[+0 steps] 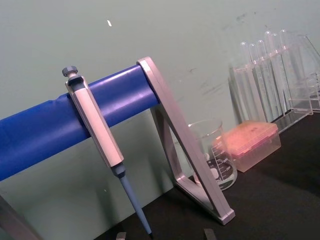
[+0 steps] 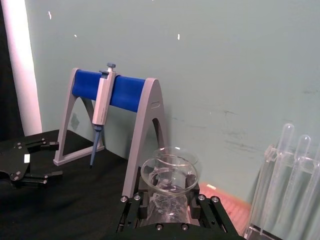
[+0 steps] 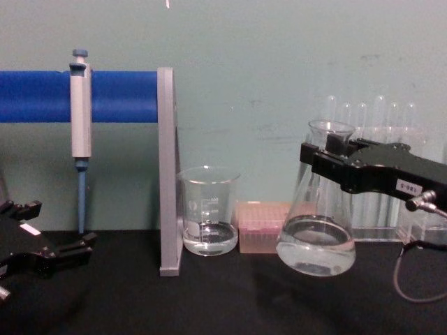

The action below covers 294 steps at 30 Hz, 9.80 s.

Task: Grasp the erlenmeyer flask with one hand, shake it three times, then place it back.

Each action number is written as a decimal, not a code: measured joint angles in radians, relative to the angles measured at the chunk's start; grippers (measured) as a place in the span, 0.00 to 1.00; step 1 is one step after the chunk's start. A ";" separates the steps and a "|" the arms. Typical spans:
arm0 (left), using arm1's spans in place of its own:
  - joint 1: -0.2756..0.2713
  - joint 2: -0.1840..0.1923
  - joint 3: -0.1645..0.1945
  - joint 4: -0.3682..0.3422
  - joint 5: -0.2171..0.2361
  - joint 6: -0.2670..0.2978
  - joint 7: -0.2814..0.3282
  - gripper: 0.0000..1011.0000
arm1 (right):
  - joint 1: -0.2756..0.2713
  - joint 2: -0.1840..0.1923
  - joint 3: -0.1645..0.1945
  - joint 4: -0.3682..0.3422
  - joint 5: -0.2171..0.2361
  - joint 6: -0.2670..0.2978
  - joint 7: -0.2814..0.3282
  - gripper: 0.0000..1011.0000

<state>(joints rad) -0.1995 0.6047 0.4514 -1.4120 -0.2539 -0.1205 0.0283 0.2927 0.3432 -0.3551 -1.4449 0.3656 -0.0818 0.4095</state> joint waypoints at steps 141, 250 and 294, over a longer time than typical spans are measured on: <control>0.000 0.000 0.000 0.000 0.000 0.000 0.000 0.99 | -0.051 0.042 -0.041 -0.086 0.008 -0.073 0.206 0.45; 0.000 0.000 0.000 0.000 0.000 0.000 0.000 0.99 | -0.012 0.044 -0.024 -0.039 0.043 -0.057 0.171 0.45; 0.000 0.000 0.000 0.000 0.000 0.000 0.000 0.99 | 0.133 0.030 -0.095 0.191 0.104 -0.102 0.252 0.45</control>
<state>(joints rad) -0.1996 0.6047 0.4514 -1.4120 -0.2539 -0.1205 0.0283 0.4259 0.3735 -0.4502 -1.2542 0.4698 -0.1836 0.6614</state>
